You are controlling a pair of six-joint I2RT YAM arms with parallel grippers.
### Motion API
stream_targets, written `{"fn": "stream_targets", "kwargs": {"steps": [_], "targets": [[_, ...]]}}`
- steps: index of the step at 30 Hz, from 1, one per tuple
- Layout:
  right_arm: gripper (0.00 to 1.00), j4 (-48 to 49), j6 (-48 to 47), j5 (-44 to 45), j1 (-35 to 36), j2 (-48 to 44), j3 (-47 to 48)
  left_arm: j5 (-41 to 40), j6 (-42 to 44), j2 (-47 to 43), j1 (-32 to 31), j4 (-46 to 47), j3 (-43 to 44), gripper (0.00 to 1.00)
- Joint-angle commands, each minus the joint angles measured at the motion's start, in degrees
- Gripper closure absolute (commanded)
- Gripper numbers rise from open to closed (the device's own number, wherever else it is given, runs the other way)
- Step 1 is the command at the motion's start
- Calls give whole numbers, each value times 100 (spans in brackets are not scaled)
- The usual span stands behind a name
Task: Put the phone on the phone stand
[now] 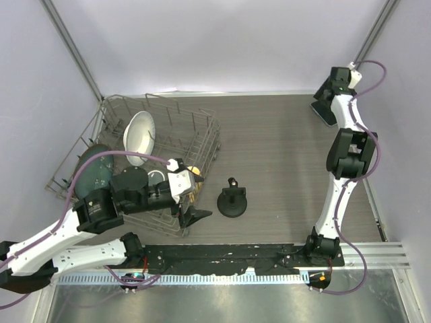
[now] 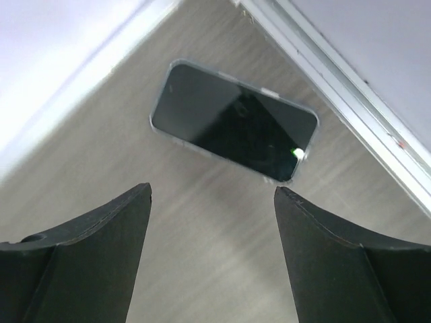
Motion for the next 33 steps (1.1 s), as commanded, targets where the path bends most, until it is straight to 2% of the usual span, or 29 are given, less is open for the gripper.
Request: {"fn": "stream_targets", "kwargs": {"steps": [1, 3, 7, 11, 14, 17, 25, 28, 33], "targets": [[23, 2249, 1297, -800, -394, -131, -692, -578, 43, -110, 18, 612, -267, 0], [26, 2559, 1474, -758, -473, 123, -537, -746, 25, -110, 18, 648, -285, 0], [29, 2366, 1982, -714, -675, 888, 341, -887, 17, -197, 35, 683, -399, 0], [34, 2857, 2221, -662, -746, 1397, 457, -949, -36, -233, 114, 780, -513, 0], [42, 2579, 2449, -591, -807, 1889, 966, -966, -54, -189, 158, 771, -513, 0], [44, 2419, 2643, -538, -843, 2101, 1274, -1010, -54, -136, 194, 771, -514, 0], [46, 2181, 2538, -985, -860, 2190, 1239, -993, -98, -118, 246, 771, -505, 0], [46, 1796, 2432, -1013, -860, 2103, 1275, -966, -133, -101, 246, 718, -487, 0], [44, 1505, 2783, -1705, -860, 1506, 485, -949, -168, -101, 246, 709, -470, 0]]}}
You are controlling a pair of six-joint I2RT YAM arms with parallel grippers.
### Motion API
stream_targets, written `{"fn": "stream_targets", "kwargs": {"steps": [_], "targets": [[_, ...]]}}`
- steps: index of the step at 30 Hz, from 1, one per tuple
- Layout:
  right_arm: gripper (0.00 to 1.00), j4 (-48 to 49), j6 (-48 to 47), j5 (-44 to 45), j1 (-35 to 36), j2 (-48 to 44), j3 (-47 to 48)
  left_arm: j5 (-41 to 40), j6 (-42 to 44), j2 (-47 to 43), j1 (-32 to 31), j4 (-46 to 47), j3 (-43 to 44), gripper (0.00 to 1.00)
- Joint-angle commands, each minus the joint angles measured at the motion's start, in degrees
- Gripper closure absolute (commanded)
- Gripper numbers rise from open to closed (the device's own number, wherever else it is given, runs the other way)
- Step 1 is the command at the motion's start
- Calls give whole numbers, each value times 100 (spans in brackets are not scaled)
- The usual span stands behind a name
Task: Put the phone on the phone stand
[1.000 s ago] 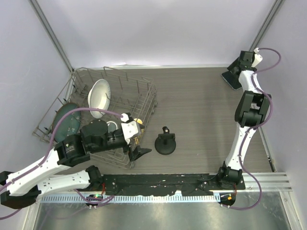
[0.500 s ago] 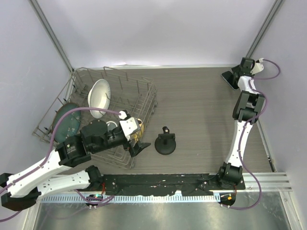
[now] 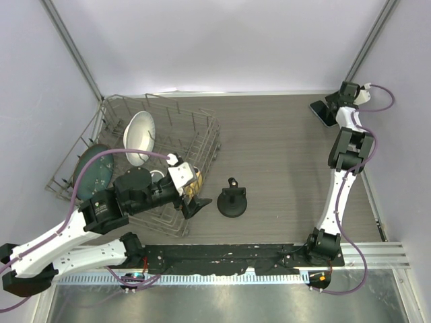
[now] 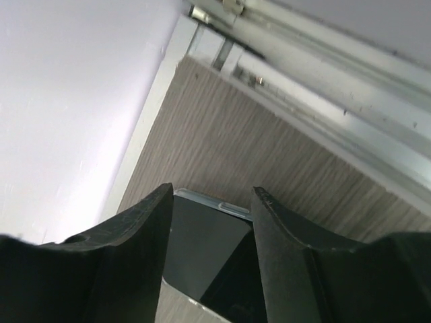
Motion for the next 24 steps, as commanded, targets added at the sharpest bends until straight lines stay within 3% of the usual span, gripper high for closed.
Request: {"fn": "stream_targets", "kwargs": {"steps": [1, 6, 15, 19, 24], "targets": [[42, -666, 246, -834, 1, -666, -654, 39, -63, 8, 30, 229, 55, 0], [36, -1017, -43, -2229, 1, -1035, -832, 127, -124, -35, 30, 211, 38, 0], [28, -2518, -2705, -2716, 211, -1019, -499, 259, -169, -150, 30, 141, -6, 0], [27, -2959, -3673, -2235, 579, -1096, -593, 355, -195, -97, 30, 150, -7, 0], [24, -3056, -4455, -951, 1143, -1133, -692, 391, -195, -53, 39, 185, -15, 0]]}}
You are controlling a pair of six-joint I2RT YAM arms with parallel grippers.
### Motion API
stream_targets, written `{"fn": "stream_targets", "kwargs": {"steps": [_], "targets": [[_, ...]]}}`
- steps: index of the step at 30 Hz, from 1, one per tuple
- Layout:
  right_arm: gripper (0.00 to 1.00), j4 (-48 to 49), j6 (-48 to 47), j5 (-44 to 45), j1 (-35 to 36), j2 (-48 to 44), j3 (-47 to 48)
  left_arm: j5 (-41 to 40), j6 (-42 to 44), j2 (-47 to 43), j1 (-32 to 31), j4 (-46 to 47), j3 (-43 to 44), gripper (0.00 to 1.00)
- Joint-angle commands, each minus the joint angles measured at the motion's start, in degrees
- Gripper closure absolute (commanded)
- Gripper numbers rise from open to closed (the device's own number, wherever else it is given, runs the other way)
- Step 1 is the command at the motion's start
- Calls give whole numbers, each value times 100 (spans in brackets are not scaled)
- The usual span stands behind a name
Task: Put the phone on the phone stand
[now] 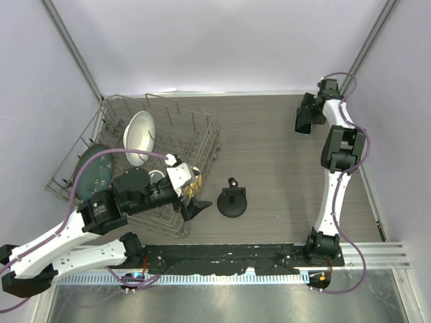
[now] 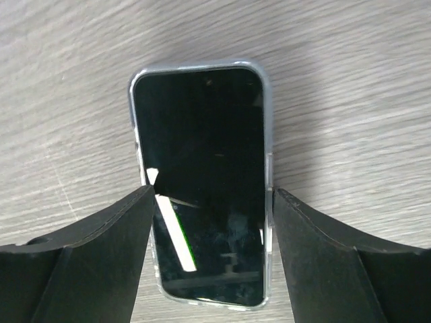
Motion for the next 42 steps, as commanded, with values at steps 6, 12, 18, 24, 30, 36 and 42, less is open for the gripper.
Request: {"fn": "stream_targets", "kwargs": {"steps": [6, 12, 18, 24, 30, 36, 42], "targets": [[22, -1694, -990, 1438, 850, 431, 877, 212, -33, -5, 19, 172, -59, 0], [20, -1565, -832, 555, 876, 109, 390, 291, -51, 21, 19, 189, -59, 0], [12, -887, -621, -758, 806, -175, 104, 344, -59, 39, 19, 233, -85, 0], [12, -869, -498, -1435, 700, -34, 149, 362, -59, 21, 19, 233, -121, 0], [12, -974, -498, -673, 867, 18, 219, 379, -59, -5, 19, 251, -156, 0], [11, -1387, -357, -276, 1078, 256, 737, 432, -68, -14, 19, 242, -165, 0], [11, -1886, 336, 42, 1122, 492, 1359, 449, -68, -67, 19, 251, -191, 0]]}}
